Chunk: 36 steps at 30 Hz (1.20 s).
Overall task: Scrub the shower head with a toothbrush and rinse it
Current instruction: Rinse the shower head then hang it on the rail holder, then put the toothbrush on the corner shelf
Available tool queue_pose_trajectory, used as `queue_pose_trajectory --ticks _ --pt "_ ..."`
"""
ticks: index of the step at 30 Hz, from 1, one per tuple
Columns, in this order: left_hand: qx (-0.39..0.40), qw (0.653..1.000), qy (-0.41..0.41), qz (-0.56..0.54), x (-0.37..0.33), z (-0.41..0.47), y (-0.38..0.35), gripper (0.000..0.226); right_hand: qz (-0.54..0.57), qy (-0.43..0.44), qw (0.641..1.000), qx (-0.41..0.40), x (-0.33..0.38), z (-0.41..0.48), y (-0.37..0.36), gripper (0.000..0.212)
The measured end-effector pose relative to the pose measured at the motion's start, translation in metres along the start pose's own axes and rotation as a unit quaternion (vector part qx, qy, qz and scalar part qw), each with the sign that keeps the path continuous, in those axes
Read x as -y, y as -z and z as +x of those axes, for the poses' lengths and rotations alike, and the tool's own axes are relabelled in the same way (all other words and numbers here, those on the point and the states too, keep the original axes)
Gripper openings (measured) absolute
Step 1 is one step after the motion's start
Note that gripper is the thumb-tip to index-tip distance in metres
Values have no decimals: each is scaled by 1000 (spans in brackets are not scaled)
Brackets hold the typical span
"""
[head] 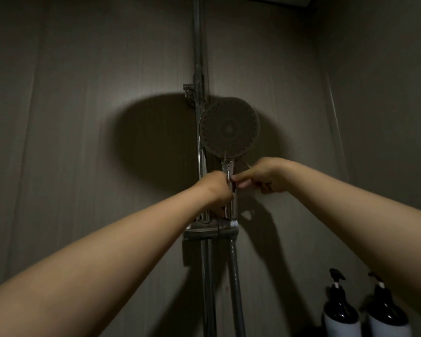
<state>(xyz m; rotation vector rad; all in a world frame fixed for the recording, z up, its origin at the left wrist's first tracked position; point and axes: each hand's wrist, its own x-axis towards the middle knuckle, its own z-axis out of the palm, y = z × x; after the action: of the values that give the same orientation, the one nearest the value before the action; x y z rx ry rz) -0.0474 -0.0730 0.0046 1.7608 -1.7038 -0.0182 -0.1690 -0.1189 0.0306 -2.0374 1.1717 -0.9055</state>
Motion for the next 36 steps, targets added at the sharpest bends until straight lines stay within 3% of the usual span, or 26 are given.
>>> queue_pose_trajectory --ticks 4,10,17,22,25,28,32,36 --pt "-2 1000 7 -12 -2 -5 7 22 6 1 1000 -17 0 -13 3 27" --pt "84 988 20 -124 5 -30 5 19 -10 -28 999 -42 -16 -34 0 25" --pt "167 943 8 -287 28 -48 -38 17 29 -70 996 -42 -72 -56 -23 36" --pt "220 906 48 -359 38 -60 -95 22 107 -84 990 -28 -126 -72 -51 42" --pt "240 866 61 -434 40 -74 -134 36 131 -105 986 2 -151 -88 -63 46" --pt "247 794 103 -546 39 -90 -171 38 122 -132 983 49 -177 -104 -77 48" --pt "315 722 131 -602 42 -108 -214 44 139 -164 974 76 -214 -126 -84 48" --pt "373 689 106 -612 32 -117 -251 24 133 -197 970 48 -237 -156 -77 46"
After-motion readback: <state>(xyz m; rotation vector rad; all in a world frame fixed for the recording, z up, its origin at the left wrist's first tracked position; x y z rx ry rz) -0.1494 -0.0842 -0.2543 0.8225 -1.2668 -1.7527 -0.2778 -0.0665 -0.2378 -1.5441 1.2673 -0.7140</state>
